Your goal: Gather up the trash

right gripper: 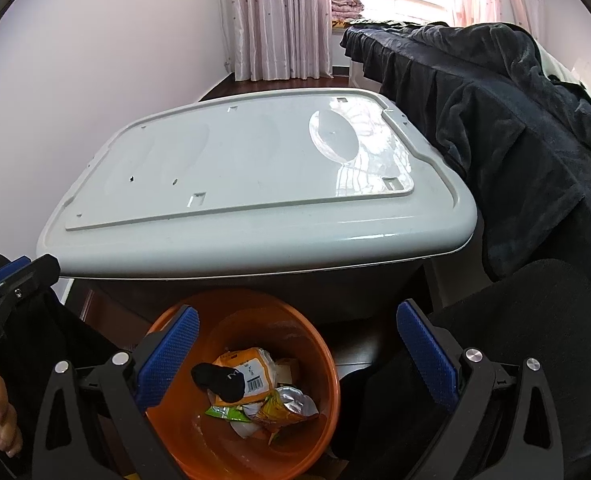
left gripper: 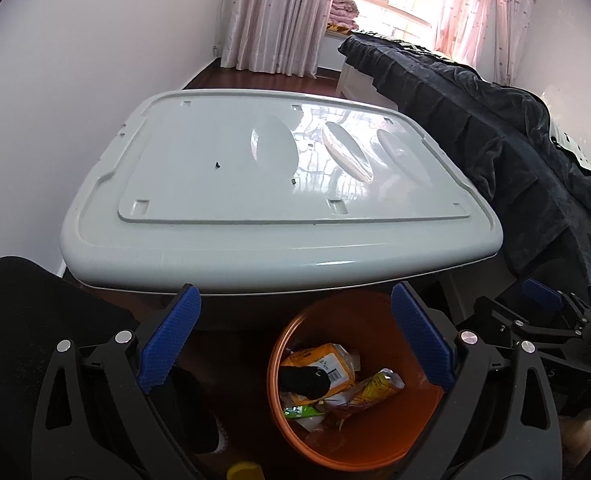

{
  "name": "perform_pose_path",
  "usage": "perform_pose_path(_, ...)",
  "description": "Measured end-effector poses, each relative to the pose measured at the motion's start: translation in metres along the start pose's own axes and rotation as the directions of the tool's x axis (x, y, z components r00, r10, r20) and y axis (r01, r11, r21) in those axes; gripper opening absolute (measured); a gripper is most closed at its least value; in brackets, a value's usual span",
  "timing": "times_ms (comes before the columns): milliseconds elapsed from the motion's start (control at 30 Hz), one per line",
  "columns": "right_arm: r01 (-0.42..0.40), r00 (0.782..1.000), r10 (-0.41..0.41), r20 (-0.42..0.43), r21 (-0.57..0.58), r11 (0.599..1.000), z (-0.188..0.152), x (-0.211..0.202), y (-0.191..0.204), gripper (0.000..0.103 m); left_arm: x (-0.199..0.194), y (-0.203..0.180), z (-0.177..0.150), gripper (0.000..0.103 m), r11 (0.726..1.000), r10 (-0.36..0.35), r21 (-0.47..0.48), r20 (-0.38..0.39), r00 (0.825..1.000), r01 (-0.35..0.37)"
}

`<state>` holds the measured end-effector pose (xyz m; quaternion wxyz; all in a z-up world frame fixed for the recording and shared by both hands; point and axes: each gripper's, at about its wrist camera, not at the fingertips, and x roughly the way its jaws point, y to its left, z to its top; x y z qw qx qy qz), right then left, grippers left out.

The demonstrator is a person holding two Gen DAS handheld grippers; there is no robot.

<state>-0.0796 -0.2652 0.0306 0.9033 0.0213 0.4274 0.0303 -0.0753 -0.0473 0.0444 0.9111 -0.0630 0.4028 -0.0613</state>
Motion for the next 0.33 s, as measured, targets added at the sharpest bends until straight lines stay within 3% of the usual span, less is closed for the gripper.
perform_pose_path(333, -0.004, 1.0, 0.004, 0.003, 0.013, 1.0, -0.0001, -0.0012, -0.0027, 0.098, 0.0057, -0.0003, -0.0004, 0.094, 1.0, 0.003, -0.003, -0.034, 0.999, -0.003)
